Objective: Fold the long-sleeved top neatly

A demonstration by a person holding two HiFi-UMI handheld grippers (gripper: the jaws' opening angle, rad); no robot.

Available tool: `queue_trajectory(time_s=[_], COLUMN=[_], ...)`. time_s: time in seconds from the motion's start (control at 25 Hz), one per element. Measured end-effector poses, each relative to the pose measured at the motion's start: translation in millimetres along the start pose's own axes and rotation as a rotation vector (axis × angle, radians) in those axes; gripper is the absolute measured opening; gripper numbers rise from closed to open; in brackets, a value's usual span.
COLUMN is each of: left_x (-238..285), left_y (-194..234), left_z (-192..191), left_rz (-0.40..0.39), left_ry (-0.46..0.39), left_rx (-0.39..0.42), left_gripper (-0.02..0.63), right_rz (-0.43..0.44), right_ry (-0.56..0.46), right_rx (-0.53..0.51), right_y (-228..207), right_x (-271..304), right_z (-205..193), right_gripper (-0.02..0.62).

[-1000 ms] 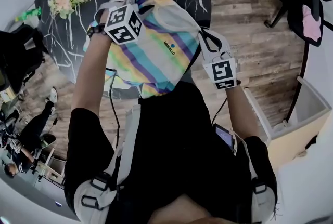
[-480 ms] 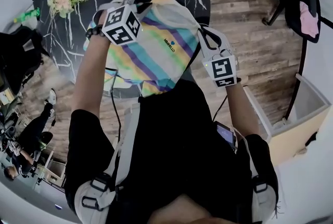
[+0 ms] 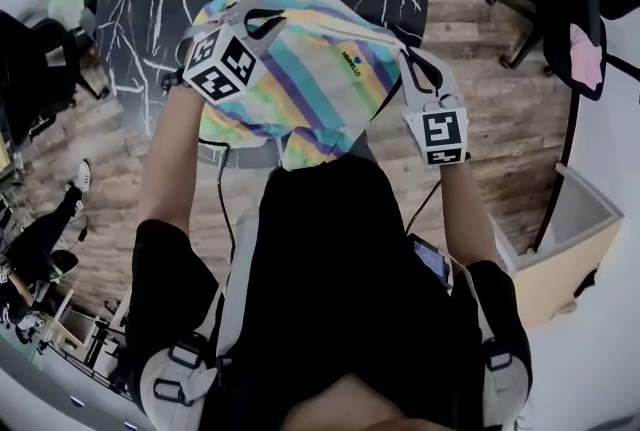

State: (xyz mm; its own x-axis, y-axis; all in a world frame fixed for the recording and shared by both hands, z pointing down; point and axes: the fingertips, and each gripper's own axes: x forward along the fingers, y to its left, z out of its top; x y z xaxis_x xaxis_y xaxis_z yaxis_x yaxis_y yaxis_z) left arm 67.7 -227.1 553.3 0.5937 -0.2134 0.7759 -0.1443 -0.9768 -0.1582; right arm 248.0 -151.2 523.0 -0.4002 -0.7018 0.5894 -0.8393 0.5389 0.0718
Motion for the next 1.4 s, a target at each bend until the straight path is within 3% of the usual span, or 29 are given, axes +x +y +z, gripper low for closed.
queue_trajectory(time_s=[0.2, 0.56, 0.88, 1.08, 1.4], left_x=[-52, -159, -214, -250, -284], left_y=[-33, -57, -99, -131, -233], left_z=[-18, -13, -8, 15, 88], left_rz=[0.057, 0.225, 0.341, 0.469, 0.643], left_ry=[-0.025, -0.169, -0.142, -0.135, -0.226], left_rx=[-0.016, -0.104, -0.13, -0.179, -0.252], left_gripper=[0.029, 0.025, 0.025, 0.025, 0.025], right_rz=[-0.007, -0.017, 0.041, 0.12, 0.155], right_ry=[-0.058, -0.227, -0.303, -0.374, -0.466], right_rx=[-0.056, -0.153, -0.228, -0.296, -0.436], right_y=[35, 95, 119, 128, 121], right_x=[-10, -53, -85, -119, -235], right_z=[24, 88, 110, 121, 101], right_gripper=[0.025, 0.023, 0.023, 0.022, 0.021])
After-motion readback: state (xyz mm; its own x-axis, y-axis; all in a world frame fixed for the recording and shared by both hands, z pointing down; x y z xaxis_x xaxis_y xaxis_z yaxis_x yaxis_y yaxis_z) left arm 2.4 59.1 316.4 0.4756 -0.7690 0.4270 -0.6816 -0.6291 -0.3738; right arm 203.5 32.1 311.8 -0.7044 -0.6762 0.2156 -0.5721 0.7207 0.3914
